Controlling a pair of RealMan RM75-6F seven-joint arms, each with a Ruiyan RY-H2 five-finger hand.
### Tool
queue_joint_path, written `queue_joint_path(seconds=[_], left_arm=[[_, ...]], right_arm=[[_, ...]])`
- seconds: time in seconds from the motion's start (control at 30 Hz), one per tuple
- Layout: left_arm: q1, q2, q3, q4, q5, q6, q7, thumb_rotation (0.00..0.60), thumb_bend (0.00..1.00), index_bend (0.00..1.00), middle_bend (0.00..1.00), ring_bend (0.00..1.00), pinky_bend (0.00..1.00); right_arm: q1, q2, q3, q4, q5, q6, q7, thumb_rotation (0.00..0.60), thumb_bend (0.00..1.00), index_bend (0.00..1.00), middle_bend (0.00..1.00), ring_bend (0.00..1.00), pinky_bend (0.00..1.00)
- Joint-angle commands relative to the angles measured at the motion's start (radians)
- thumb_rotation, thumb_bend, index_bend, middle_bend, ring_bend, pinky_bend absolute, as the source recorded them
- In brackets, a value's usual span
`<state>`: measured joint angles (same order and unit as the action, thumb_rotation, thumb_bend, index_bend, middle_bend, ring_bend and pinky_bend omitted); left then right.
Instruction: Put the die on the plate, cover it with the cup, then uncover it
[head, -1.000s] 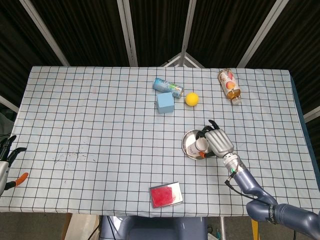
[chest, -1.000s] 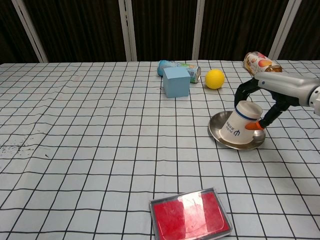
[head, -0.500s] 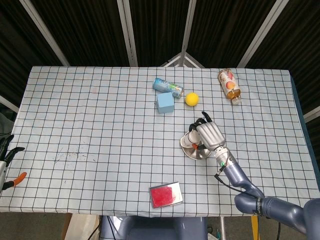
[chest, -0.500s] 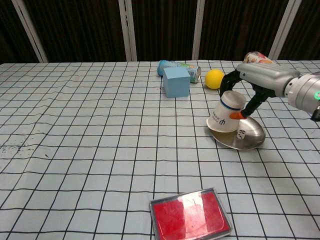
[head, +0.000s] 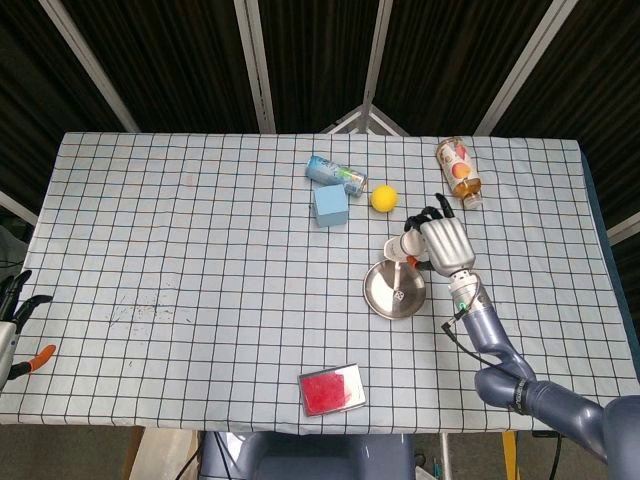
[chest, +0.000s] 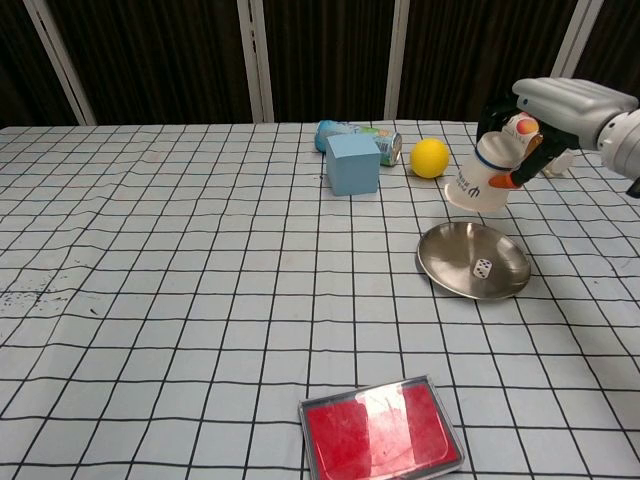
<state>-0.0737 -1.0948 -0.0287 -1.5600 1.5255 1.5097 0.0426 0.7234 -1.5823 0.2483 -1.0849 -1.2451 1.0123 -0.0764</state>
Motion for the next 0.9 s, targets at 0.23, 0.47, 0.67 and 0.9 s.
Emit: queue_joint_path(seconds=[0.23, 0.47, 0.67, 0.9], left_arm=[[0.000, 0.001, 0.000, -0.001, 0.000, 0.001, -0.001, 0.600, 0.29, 0.26, 0.00, 0.00, 0.02], [-0.001, -0.003, 0.000, -0.003, -0.003, -0.004, 0.010, 0.600, 0.29, 0.26, 0.00, 0.00, 0.02], [-0.002, -0.003, 0.000, -0.005, -0.004, -0.005, 0.013, 0.600, 0.29, 0.26, 0.00, 0.00, 0.02], [-0.004, -0.003, -0.001, -0.003, -0.008, -0.010, 0.012, 0.600, 0.29, 0.26, 0.00, 0.00, 0.02]], right_arm=[[-0.027, 0.045, -0.026, 0.067, 0.069, -0.099, -0.040, 0.600, 0.26, 0.58, 0.46, 0.26, 0.00], [-0.039, 0.069, -0.054, 0.082, 0.086, -0.164, -0.055, 0.600, 0.26, 0.56, 0.46, 0.25, 0.00], [-0.041, 0.080, -0.059, 0.078, 0.120, -0.192, -0.102, 0.600, 0.15, 0.25, 0.16, 0.09, 0.00], [-0.052, 0.118, -0.049, 0.013, 0.172, -0.184, -0.173, 0.600, 0.02, 0.00, 0.02, 0.01, 0.00]])
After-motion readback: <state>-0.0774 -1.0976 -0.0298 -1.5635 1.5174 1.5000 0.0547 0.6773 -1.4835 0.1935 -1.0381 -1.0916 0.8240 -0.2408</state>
